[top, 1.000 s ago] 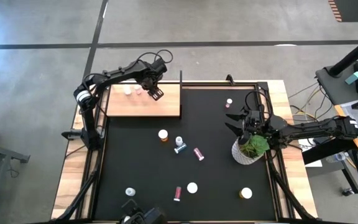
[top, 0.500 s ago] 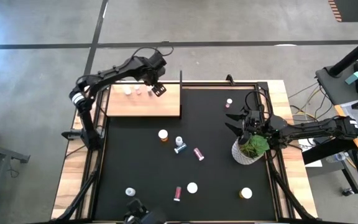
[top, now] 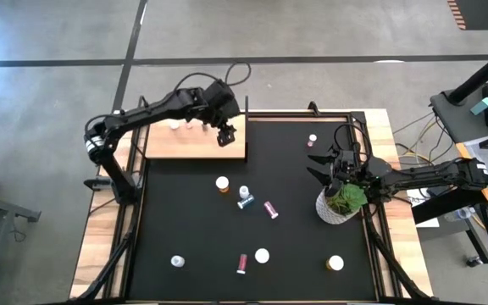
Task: Pick and place medicine bottles onto shelf by color
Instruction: Put the top orange pill bottle into the shelf
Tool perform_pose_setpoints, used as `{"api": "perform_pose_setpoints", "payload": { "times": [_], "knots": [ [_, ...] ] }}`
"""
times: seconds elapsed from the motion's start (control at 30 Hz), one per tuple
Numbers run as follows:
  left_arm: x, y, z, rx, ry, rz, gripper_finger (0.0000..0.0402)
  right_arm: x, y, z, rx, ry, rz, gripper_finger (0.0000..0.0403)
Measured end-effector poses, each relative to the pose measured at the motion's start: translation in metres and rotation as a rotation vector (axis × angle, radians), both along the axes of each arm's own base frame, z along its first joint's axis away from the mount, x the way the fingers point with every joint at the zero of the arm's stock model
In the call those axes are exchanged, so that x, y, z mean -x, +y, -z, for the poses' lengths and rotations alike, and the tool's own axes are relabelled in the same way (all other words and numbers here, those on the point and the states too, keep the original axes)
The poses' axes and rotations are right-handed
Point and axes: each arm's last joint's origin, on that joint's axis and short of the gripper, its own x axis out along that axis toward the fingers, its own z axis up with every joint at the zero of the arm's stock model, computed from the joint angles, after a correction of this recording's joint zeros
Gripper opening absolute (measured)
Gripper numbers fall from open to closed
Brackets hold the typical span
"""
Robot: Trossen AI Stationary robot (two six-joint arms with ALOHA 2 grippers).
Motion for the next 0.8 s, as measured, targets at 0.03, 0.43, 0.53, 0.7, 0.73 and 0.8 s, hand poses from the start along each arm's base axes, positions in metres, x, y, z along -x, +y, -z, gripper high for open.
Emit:
{"api": "perform_pose_setpoints", "payload": {
  "times": [0.03, 0.43, 0.53, 0.7, 0.73, 0.8],
  "knots": [
    [-0.002, -0.005, -0.001, 0.008, -0.006, 0.003, 0.0224, 0.000, 0.000, 0.000, 0.000, 0.000, 0.000, 0.0226],
    [-0.020, -0.079, -0.001, 0.180, -0.034, -0.007, 0.0232, 0.000, 0.000, 0.000, 0.001, 0.001, 0.000, 0.0226],
    [-0.022, -0.102, 0.001, 0.219, -0.005, -0.012, 0.0256, 0.000, 0.000, 0.000, 0.000, 0.000, 0.000, 0.0226],
    [-0.017, -0.131, 0.008, 0.270, 0.092, -0.024, 0.0304, 0.000, 0.000, 0.000, 0.000, 0.000, 0.000, 0.0226],
    [-0.015, -0.135, 0.010, 0.270, 0.113, -0.016, 0.0312, 0.000, 0.000, 0.000, 0.001, 0.000, 0.000, 0.0226],
    [-0.014, -0.141, 0.014, 0.270, 0.140, 0.001, 0.0324, 0.000, 0.000, 0.000, 0.000, 0.000, 0.000, 0.0226]
  ]
}}
